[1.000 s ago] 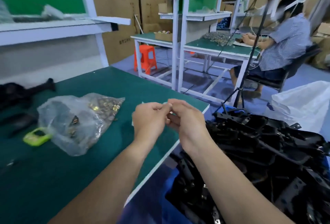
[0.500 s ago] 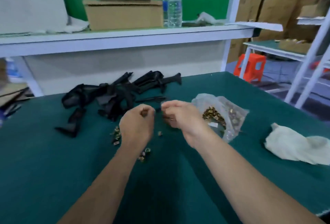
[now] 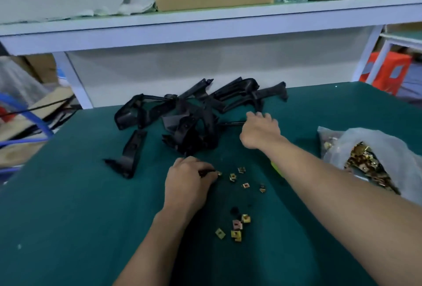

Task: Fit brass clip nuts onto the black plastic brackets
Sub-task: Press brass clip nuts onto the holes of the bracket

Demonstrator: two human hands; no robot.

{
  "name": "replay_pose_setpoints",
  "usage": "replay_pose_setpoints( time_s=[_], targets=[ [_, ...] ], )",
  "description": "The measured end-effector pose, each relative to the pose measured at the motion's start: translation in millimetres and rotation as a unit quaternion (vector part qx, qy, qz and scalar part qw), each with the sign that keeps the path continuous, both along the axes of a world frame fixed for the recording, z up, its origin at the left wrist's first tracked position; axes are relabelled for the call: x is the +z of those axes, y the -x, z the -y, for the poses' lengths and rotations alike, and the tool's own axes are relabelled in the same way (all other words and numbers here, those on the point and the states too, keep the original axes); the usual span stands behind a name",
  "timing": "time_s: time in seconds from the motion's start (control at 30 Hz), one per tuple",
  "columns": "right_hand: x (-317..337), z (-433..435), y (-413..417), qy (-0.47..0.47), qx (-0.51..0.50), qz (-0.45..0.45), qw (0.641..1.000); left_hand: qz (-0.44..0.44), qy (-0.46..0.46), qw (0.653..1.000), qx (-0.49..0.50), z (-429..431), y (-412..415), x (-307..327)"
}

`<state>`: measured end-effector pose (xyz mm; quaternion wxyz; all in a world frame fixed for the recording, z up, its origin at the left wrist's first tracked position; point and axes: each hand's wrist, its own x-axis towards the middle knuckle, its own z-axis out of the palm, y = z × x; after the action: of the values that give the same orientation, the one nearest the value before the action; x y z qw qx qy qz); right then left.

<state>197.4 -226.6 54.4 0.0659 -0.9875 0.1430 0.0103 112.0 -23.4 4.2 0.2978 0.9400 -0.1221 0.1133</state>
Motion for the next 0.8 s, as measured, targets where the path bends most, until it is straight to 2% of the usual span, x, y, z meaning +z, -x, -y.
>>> replay_pose_setpoints(
  time_s=[0.07,0.17,0.23,0.3,0.33,0.37,0.43,0.47,0.57,0.67,0.73,0.8],
  targets=[
    [-6,4,-12,0.045,0.005,-0.024,0.999,0.024,0.022,0.999,0.008,-1,-3,-2],
    [-7,3,-17,0.058,0.000,0.035,0.998,0.047,0.041,0.998,0.024,-3,-4,-6],
    [0,3,-13,0.015,-0.042,0.067,0.997,0.043,0.049,0.998,0.027,-3,-3,-7],
    [8,9,-6,-0.085,-0.073,0.130,0.985,0.040,0.044,0.998,0.021,-1,-1,-7],
    [14,10,0,-0.185,-0.079,0.174,0.964,0.041,0.038,0.998,0.018,0,0,-8],
    [19,9,10,-0.327,-0.078,0.213,0.917,0.045,0.030,0.998,0.016,1,0,-8],
    [30,-3,41,-0.611,-0.072,0.234,0.753,0.049,0.009,0.999,0.005,2,2,-9],
    [31,-9,58,-0.673,-0.050,0.221,0.704,0.046,-0.007,0.999,-0.006,3,3,-9],
    [16,-24,101,-0.692,-0.019,0.201,0.693,0.054,-0.030,0.998,-0.029,7,8,-6],
    [-3,-24,130,-0.721,-0.037,0.212,0.658,0.072,-0.017,0.997,-0.019,7,16,-2],
    [-12,-20,142,-0.742,-0.034,0.217,0.634,0.069,0.029,0.997,-0.003,9,28,1],
    [-17,-15,149,-0.762,-0.025,0.225,0.607,0.046,0.117,0.992,-0.018,14,45,8]
  ],
)
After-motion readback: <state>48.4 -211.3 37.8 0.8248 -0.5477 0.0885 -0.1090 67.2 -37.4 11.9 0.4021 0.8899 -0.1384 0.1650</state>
